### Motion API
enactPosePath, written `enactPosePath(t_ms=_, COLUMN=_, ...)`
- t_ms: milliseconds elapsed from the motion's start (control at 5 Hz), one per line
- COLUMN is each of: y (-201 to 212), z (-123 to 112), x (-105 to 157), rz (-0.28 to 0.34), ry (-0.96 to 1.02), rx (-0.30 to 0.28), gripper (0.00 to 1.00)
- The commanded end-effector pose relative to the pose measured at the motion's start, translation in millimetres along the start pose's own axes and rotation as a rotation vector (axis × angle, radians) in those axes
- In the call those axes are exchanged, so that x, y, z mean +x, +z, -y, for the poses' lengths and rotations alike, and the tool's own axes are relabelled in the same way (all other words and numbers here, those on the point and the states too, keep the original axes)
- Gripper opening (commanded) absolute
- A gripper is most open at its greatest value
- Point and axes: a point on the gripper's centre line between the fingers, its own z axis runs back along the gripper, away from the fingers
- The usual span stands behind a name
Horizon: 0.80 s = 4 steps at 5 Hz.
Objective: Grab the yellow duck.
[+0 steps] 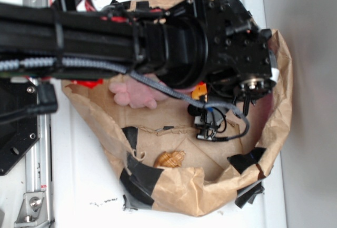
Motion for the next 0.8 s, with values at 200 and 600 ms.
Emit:
enactPosePath(t_ms=200, y=93, z=3, x=-22, rz=0.151, ry=0.067, rx=0.050, gripper=0.00)
enactPosePath(t_ms=600, y=167, z=24, x=-30, rz=0.058, ry=0.184, rx=-0.001, gripper=0.00)
